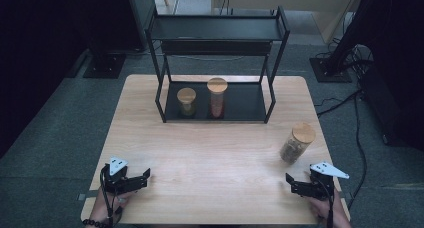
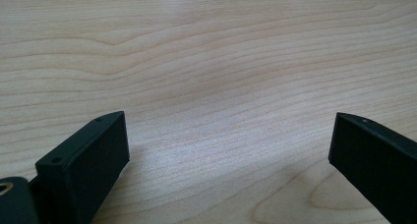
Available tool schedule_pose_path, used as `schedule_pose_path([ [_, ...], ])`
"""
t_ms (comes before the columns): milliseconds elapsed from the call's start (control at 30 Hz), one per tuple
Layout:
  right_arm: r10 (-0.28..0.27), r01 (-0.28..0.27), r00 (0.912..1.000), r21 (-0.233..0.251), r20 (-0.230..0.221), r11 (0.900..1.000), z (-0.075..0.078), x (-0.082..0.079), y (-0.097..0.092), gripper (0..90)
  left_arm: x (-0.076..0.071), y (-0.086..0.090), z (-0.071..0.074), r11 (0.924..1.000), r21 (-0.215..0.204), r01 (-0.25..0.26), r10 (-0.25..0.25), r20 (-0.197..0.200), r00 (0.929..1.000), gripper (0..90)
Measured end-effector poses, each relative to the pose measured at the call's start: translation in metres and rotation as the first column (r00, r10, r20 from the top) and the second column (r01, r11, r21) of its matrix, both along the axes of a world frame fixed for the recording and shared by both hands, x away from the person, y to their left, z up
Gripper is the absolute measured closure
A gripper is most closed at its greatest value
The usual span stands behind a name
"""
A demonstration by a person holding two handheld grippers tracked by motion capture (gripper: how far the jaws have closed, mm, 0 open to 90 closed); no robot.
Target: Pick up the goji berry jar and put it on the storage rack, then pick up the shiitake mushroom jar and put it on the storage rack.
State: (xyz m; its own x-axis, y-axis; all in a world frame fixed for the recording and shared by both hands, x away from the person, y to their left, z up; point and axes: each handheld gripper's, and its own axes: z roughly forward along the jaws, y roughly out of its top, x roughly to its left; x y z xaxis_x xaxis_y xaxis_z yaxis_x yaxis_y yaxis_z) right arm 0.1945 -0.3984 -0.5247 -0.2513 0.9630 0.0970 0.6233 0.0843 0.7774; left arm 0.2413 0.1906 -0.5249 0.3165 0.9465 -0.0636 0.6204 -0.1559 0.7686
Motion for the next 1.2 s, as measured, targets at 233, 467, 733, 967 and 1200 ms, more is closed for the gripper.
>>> schedule_pose_path([
  [233,-0.022,0.022,0.9997,-0.015,-0.004,0.9997,-0.001,-0.008,-0.018,0.0,0.0,0.0,0.0,1.0,0.0,-0.002,0.002,0.001,1.0,2.0],
  [467,-0.061,0.061,0.9981,-0.012,-0.003,0.9981,-0.001,-0.02,-0.037,0.0,0.0,0.0,0.0,1.0,0.007,-0.002,0.002,0.0,1.0,2.0],
  [733,-0.086,0.086,0.9963,-0.011,-0.001,0.9963,-0.001,-0.027,-0.048,0.0,-0.001,0.0,0.0,1.0,0.003,-0.008,0.008,0.004,1.0,2.0],
  [967,-0.095,0.095,0.9955,-0.004,-0.003,0.9955,-0.001,-0.029,-0.051,0.0,-0.001,0.0,0.0,1.0,0.002,-0.008,0.008,0.005,1.0,2.0],
  [1200,-0.091,0.091,0.9958,-0.003,-0.006,0.9958,-0.001,-0.029,-0.051,0.0,-0.001,0.0,0.0,0.9999,0.004,-0.01,0.01,0.005,0.9999,2.0],
])
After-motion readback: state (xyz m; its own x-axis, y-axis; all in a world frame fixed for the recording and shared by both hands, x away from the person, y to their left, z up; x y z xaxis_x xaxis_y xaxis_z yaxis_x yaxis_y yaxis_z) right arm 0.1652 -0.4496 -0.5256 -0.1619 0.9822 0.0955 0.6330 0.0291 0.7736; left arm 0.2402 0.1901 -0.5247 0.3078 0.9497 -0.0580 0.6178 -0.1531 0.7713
